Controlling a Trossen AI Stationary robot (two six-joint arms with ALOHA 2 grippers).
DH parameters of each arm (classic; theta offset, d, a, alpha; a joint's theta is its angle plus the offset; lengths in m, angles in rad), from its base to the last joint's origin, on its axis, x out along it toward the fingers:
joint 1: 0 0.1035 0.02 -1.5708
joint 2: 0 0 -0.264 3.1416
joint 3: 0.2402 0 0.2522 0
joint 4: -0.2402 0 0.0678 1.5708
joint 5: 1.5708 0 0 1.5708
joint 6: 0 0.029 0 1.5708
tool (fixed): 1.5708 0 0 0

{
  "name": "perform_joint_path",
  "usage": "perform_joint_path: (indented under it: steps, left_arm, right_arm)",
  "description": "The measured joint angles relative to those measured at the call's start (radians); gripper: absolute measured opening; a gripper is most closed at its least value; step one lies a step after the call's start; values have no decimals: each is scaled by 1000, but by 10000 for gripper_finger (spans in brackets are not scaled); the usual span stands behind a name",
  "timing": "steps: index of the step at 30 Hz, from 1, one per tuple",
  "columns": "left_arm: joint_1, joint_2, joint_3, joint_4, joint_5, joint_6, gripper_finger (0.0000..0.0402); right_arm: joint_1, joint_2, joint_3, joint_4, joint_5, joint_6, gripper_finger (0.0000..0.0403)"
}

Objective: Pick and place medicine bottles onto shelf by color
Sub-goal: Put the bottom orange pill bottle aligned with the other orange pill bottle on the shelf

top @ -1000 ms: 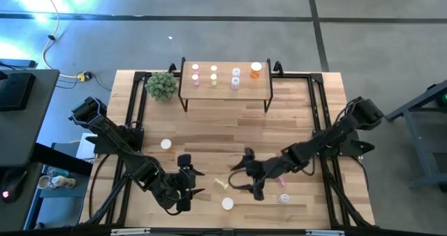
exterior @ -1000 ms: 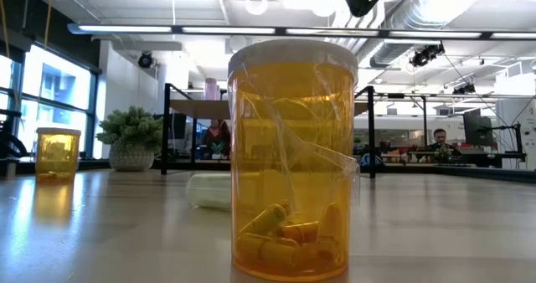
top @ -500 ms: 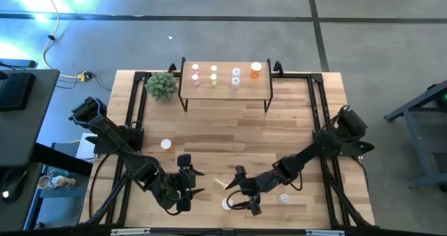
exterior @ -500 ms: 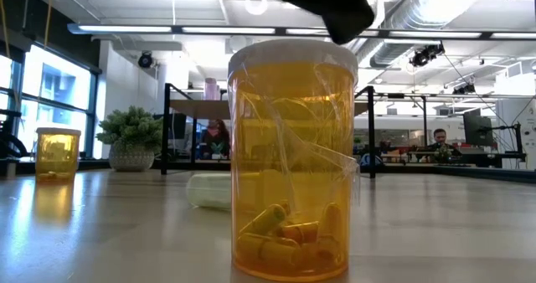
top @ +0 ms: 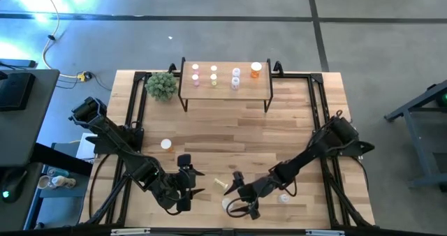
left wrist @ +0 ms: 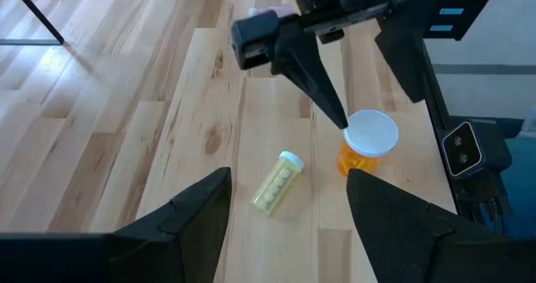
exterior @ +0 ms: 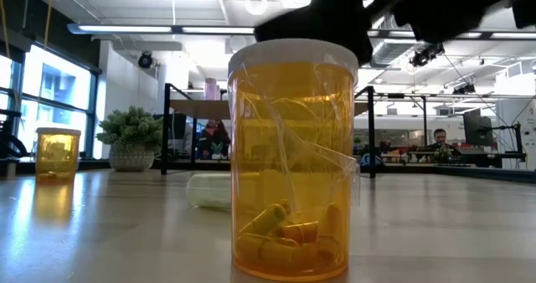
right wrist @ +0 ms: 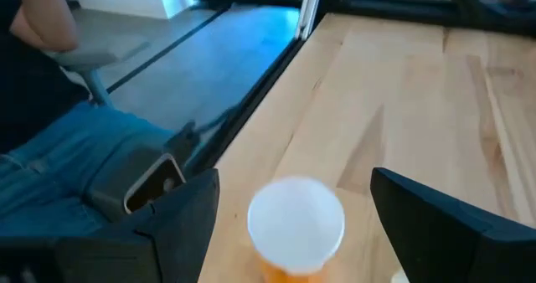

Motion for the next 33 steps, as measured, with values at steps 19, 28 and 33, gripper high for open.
perform_joint_path:
  steps: [19, 28, 33]
  left_arm:
    - [0, 0, 0, 0, 0, 0, 227]
    - [0, 0, 0, 0, 0, 0, 227]
    - [0, 0, 0, 0, 0, 0, 227]
  right_arm:
    - [0, 73, 0, 75, -22, 0, 303]
    - [-1, 127, 0, 137, -21, -1, 303]
    - [-2, 137, 0, 159, -21, 9, 303]
